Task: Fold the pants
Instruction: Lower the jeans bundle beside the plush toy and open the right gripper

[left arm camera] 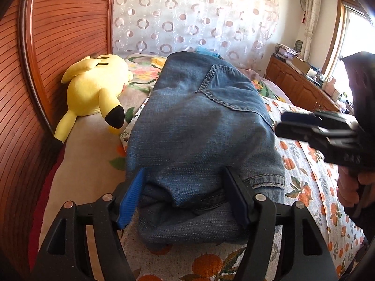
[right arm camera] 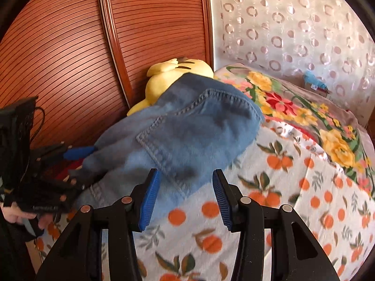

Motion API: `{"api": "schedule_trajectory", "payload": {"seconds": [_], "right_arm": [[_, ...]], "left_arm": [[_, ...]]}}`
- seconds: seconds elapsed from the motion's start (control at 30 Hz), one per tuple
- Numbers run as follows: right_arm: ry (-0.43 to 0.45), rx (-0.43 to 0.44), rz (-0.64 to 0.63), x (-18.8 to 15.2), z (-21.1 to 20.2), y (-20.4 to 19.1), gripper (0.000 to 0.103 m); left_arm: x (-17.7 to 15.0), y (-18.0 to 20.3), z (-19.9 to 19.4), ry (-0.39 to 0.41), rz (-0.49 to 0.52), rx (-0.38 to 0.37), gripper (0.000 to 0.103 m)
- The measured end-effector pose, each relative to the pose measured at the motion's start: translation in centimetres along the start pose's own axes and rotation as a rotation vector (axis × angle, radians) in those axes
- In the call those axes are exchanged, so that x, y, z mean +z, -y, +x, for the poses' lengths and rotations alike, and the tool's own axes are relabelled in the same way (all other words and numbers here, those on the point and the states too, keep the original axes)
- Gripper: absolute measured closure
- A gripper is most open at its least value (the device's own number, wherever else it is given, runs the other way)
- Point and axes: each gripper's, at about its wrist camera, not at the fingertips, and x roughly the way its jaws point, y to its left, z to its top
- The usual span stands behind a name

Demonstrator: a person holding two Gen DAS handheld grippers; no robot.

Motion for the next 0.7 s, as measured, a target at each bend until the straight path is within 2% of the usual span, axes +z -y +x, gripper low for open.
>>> {"api": "schedule_trajectory", "payload": {"seconds": [0.13,0.27,0.47,0.7], "right_arm": [[0.005,-0.021,0.013,-1.4,-1.8,0.0,0.055],[0.022,-0.042,0.033,-2.7,-4.0,0.0,0.054],[0.045,-0.083,0.069,-4.9,-7.4,0.4,0.053],[0.078,-0.144,0.127,-8.1,-12.6,1.9,0.045]], "left_arm": [[0.3,0.2,-0.9,0.007,-0.031,-0.004,0.021],[0.5,1.0,-2.1,0.018,-0.024,0.016,0.018],[0.8,3.5,-4.3,0.057,0.013,0.01,0.017],[1.2,8.2,-5.7,0.096,0.083,-0.024,0.017]]}}
